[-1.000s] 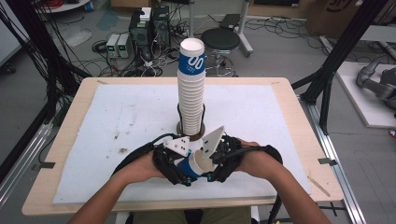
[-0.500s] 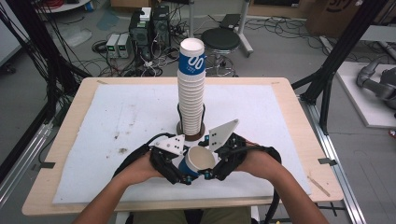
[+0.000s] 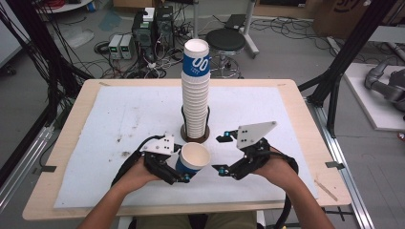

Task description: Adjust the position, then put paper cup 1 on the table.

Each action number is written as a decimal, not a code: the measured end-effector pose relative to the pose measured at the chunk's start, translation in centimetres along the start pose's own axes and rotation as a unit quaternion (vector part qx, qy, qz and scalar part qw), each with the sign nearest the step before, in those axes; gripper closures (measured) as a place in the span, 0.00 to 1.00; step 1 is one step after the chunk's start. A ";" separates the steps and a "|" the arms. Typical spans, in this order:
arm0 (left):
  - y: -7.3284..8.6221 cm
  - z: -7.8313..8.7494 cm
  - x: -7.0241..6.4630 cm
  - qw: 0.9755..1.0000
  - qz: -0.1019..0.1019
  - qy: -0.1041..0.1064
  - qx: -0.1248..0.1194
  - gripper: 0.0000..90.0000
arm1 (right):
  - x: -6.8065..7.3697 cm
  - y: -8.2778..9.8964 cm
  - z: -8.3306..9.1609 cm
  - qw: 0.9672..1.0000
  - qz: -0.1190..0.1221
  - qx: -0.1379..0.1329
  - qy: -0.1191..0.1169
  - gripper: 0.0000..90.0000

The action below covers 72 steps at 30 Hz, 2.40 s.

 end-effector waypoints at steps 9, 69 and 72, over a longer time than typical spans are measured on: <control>0.3 1.6 1.0 0.997 0.007 -0.040 -0.071 0.29 | -1.5 3.6 1.7 0.995 -0.065 -0.038 0.070 0.22; 2.5 9.9 5.5 0.961 0.029 -0.183 -0.206 0.29 | -3.2 10.6 4.3 0.963 -0.141 -0.085 0.215 0.22; 2.7 10.5 6.0 0.958 0.029 -0.191 -0.214 0.29 | -3.1 10.7 4.3 0.963 -0.139 -0.084 0.215 0.22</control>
Point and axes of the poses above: each handheld gripper's, and its own axes: z roughly backward along the jaws, y roughly out of its underside, x roughly to its left, the point moved 8 cm from there along -z, roughly forward along the jaws, and after that the axes turned 4 degrees about z, right-handed, at the moved point
